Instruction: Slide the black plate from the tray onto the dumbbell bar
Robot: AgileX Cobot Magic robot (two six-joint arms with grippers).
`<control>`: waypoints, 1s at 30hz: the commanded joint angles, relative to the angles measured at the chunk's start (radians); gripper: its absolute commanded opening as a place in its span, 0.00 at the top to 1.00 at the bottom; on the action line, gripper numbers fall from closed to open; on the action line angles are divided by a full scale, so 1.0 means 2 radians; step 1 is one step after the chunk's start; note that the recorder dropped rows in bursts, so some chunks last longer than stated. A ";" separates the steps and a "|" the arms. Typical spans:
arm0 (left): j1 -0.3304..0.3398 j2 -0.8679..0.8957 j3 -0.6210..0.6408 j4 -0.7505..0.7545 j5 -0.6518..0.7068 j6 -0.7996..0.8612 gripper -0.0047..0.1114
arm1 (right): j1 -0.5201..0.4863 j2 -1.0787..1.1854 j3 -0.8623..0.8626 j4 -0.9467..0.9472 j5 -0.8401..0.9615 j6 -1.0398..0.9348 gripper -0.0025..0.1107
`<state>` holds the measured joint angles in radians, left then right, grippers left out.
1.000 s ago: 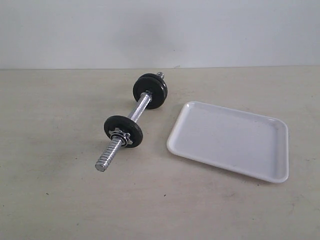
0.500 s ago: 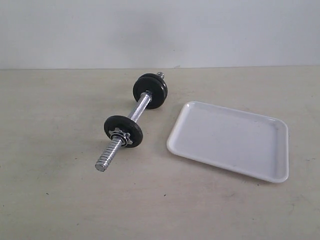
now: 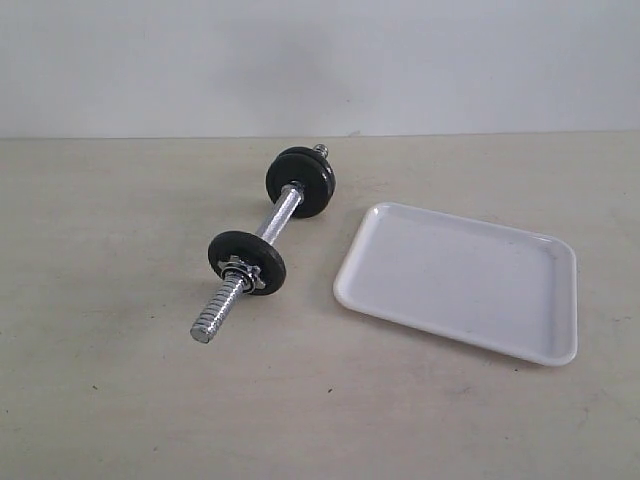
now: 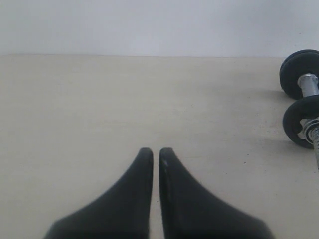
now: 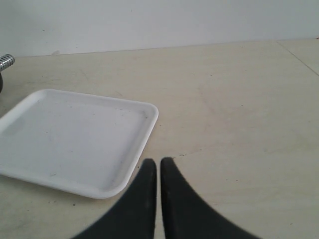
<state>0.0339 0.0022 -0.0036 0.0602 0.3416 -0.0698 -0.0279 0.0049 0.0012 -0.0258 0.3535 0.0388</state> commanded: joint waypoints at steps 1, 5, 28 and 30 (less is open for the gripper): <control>0.010 -0.001 0.002 -0.005 -0.003 -0.004 0.92 | -0.001 -0.002 -0.001 -0.003 -0.006 0.002 0.97; 0.010 -0.001 0.002 -0.005 -0.003 -0.004 0.92 | 0.000 -0.002 -0.001 -0.003 -0.006 0.002 0.97; 0.010 -0.001 0.002 -0.005 -0.003 -0.004 0.92 | 0.026 -0.002 -0.001 -0.003 -0.006 0.002 0.97; 0.010 -0.001 0.002 -0.005 -0.003 -0.004 0.92 | 0.026 -0.002 -0.001 -0.003 -0.006 0.002 0.97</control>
